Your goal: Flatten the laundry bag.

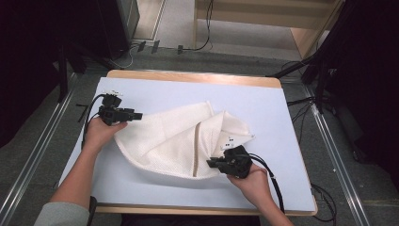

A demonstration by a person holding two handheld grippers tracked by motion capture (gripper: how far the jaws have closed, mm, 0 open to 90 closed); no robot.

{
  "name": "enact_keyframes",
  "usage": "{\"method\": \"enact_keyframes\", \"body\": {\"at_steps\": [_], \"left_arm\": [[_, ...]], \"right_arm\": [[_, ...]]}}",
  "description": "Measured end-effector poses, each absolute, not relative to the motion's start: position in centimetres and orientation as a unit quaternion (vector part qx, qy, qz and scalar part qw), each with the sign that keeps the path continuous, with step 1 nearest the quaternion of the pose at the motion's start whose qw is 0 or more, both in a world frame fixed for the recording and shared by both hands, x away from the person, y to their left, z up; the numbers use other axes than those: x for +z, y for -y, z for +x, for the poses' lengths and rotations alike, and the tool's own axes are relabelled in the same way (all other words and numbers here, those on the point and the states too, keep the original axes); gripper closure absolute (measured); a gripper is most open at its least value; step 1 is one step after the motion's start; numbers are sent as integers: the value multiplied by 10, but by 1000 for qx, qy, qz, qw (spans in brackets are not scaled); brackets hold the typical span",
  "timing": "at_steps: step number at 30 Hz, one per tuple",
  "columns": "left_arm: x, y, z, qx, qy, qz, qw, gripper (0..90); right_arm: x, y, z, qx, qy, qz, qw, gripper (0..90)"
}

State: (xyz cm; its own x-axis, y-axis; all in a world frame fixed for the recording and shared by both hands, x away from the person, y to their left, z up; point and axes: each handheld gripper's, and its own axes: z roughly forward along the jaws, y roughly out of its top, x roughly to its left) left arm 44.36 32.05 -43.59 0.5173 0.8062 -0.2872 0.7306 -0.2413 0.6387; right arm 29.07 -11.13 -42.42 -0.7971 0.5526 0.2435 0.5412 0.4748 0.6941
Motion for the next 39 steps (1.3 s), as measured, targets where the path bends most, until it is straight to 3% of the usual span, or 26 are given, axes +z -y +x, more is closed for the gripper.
{"method": "enact_keyframes", "body": {"at_steps": [11, 13, 19, 22, 27, 39], "left_arm": [[-453, -315, 450, 34, -468, 802, 371, 479], [-453, -310, 448, 19, -458, 809, 369, 523], [-453, -304, 446, 4, -452, 823, 343, 831], [-451, -302, 445, 4, -450, 828, 334, 894], [-447, -310, 447, -5, -471, 810, 348, 900], [-434, -344, 445, 48, -538, 749, 383, 900]], "right_arm": [[-427, 115, 285, 399, -859, 322, 10, 880], [-427, 116, 285, 396, -859, 325, 12, 880], [-425, 118, 288, 397, -858, 326, 18, 880], [-424, 120, 290, 399, -857, 326, 24, 880], [-419, 123, 290, 405, -854, 326, 32, 880], [-406, 135, 290, 425, -840, 332, 59, 880]]}}
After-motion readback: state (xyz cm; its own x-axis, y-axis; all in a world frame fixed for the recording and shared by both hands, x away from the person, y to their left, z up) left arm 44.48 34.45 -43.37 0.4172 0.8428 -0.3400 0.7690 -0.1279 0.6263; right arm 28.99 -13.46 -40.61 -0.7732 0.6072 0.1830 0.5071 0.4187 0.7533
